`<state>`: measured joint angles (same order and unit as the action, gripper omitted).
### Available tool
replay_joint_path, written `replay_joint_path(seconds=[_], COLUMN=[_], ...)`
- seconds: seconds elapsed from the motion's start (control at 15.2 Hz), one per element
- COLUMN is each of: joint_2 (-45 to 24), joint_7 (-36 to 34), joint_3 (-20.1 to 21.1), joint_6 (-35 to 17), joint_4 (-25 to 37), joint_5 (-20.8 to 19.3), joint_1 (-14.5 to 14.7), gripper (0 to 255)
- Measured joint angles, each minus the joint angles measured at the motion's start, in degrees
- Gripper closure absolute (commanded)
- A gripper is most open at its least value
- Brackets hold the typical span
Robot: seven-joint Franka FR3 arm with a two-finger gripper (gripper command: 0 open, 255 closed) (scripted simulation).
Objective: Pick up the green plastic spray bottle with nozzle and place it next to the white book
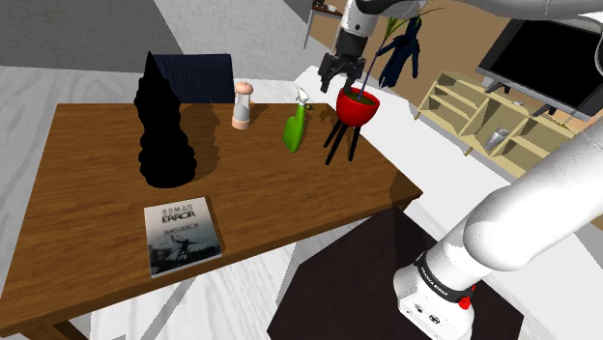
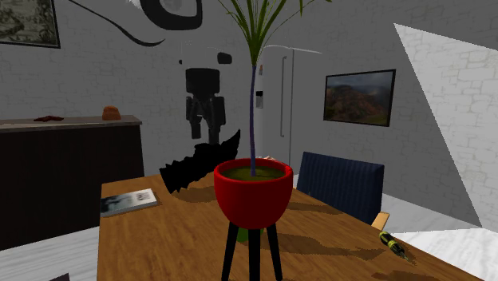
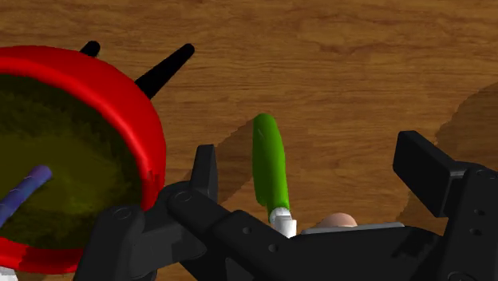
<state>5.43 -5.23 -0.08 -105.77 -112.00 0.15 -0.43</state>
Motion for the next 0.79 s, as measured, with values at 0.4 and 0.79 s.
replay_joint_path(seconds=[0.4, 0.79], joint_2=[-13.1, -25.0], joint_7=[-2.6, -4.2], joint_3=[-0.1, -0.5], joint_6=[-1.0, -0.3], joint_4=[11.7, 24.0], joint_5=[0.3, 0.6], joint_1=[-0.1, -0.4], gripper=[0, 0])
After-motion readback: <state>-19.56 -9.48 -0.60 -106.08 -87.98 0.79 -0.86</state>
